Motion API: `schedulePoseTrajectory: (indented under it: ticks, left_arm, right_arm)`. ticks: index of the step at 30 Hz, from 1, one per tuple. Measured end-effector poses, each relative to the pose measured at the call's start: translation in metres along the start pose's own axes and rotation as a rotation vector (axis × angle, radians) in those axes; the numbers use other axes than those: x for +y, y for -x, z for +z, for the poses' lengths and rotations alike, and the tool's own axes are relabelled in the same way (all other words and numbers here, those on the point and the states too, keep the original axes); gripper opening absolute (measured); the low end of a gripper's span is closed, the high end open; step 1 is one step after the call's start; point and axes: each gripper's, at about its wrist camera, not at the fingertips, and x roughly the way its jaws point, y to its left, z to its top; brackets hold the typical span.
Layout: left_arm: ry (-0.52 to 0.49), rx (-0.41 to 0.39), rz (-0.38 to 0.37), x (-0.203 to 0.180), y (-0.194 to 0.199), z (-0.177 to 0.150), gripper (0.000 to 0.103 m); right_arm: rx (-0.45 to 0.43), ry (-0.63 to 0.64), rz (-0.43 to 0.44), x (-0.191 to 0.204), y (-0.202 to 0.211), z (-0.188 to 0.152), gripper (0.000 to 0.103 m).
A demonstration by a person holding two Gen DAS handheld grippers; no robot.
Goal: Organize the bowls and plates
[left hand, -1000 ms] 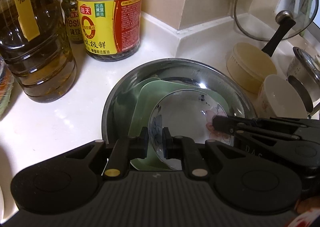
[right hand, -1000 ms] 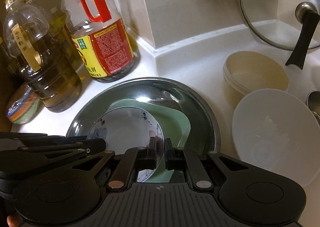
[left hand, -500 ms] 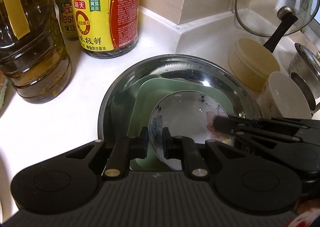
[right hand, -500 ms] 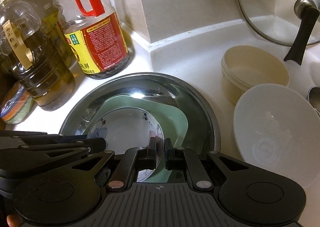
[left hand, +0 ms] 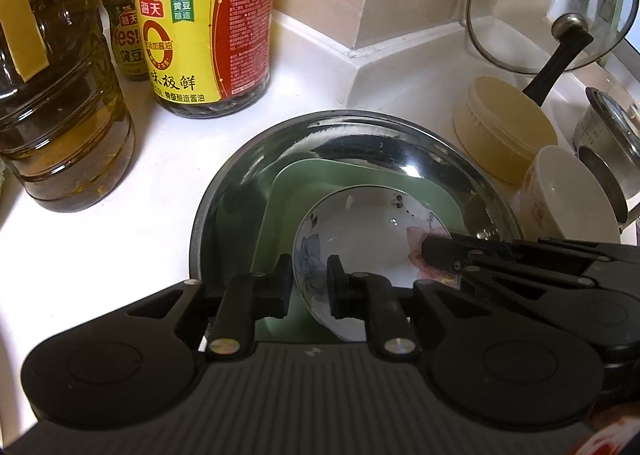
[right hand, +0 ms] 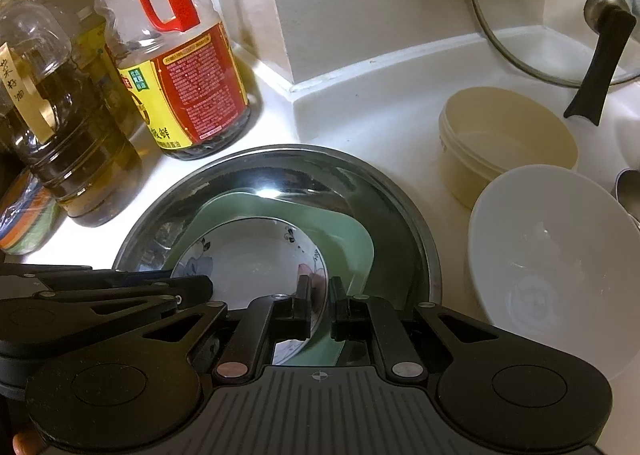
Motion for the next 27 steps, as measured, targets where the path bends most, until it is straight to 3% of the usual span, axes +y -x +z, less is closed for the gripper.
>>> schedulePoseTrajectory:
  ticks: [10, 18, 21, 23, 27]
  left_arm:
    - [0.012, -0.001, 0.021, 0.004, 0.002, -0.002, 0.018]
    - [0.018, -0.014, 0.022, 0.005, 0.011, -0.006, 0.027]
    - [0.021, -0.022, 0.024, 0.005, 0.016, -0.007, 0.031]
    - [0.02, -0.028, 0.027, 0.005, 0.02, -0.009, 0.032]
    - [0.023, -0.043, 0.032, 0.006, 0.028, -0.011, 0.033]
  right_arm:
    - [0.003, -0.009, 0.001, -0.001, 0.001, 0.0, 0.008]
    - [-0.016, -0.016, 0.028, -0.001, 0.008, -0.001, 0.011]
    - [-0.036, -0.016, 0.045, -0.001, 0.014, -0.002, 0.019]
    - [-0.049, -0.016, 0.053, -0.001, 0.017, -0.003, 0.03]
    - [-0.064, -0.015, 0.071, 0.001, 0.024, -0.005, 0.037]
